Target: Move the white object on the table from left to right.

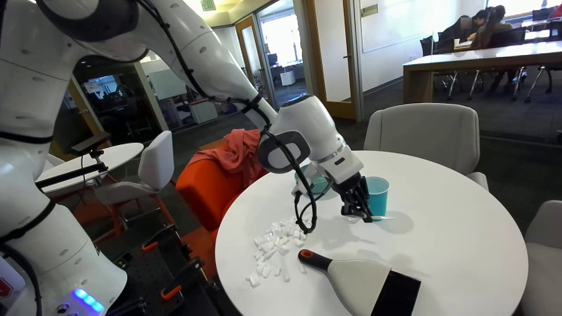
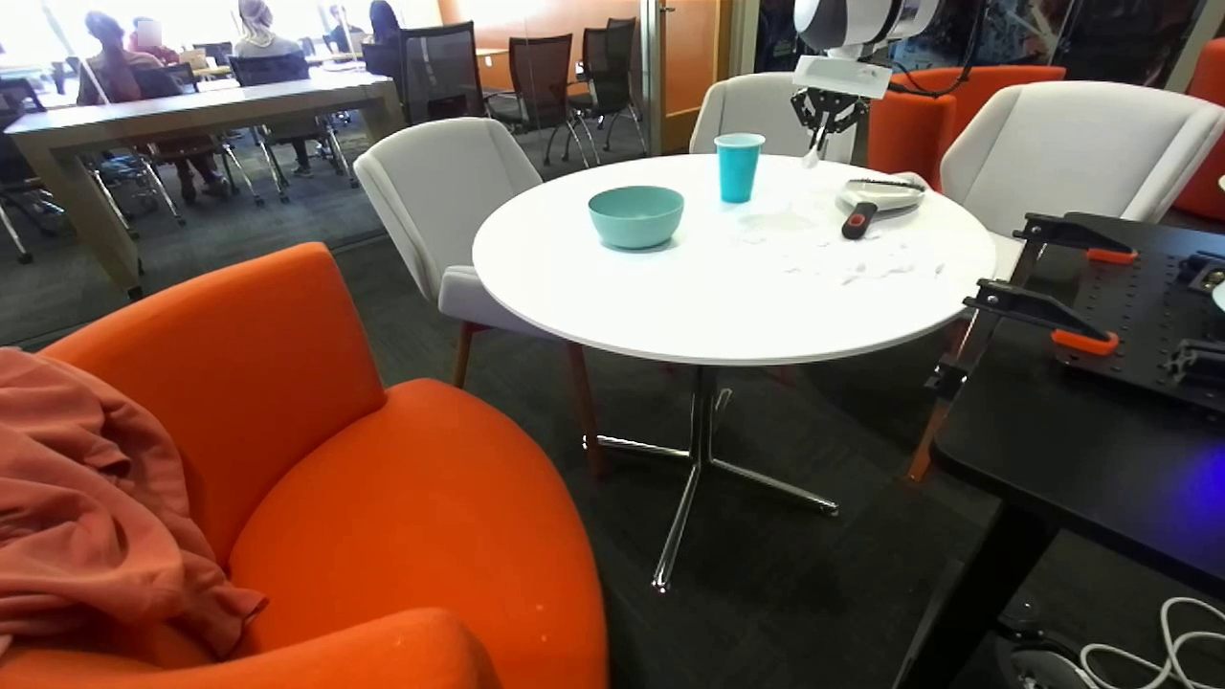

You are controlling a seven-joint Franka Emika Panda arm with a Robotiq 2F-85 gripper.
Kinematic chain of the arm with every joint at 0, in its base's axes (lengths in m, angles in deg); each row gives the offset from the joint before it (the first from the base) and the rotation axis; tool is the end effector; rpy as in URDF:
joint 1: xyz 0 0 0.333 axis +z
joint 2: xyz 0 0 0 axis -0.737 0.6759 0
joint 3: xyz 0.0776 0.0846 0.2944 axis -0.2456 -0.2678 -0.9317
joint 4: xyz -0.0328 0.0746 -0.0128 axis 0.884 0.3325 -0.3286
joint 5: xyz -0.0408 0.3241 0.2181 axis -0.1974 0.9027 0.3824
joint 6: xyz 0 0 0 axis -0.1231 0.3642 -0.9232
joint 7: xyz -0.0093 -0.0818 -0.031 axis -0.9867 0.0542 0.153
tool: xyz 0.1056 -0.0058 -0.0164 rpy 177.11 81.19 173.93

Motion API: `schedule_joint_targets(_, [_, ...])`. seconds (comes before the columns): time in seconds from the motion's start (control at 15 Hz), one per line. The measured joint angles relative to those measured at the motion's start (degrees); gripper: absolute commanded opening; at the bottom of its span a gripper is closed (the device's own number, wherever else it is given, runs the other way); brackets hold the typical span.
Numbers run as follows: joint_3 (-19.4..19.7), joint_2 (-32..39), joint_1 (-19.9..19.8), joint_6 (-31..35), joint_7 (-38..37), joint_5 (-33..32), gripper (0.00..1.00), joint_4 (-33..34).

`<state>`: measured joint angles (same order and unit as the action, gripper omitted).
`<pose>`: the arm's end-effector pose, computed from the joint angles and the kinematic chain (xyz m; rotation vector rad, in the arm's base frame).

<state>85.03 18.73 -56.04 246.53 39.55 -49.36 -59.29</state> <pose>0.5322 -0.3177 0.1584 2.3923 -1.7955 0.5859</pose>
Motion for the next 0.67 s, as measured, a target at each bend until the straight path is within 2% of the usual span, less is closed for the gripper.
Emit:
schedule_joint_targets(0.13, [1.83,2.85,-2.47,-1.48,-3.00,1.03,0.02,4.66])
schedule_joint_targets(0.33, [3.75,8.11,-4.09,-3.97,-10.50,2.43,0.02,11.51])
schedule_joint_targets(0.53, [3.04,13.23,-5.34,-6.30,-18.78,3.56,0.02,17.75])
schedule_joint_targets(0.6, [2.34,14.63,-5.78,-6.79,-20.90,3.61,0.34,19.54])
schedule_joint_targets(0.67, [1.69,15.89,-6.12,-6.97,-22.59,3.61,0.35,21.10])
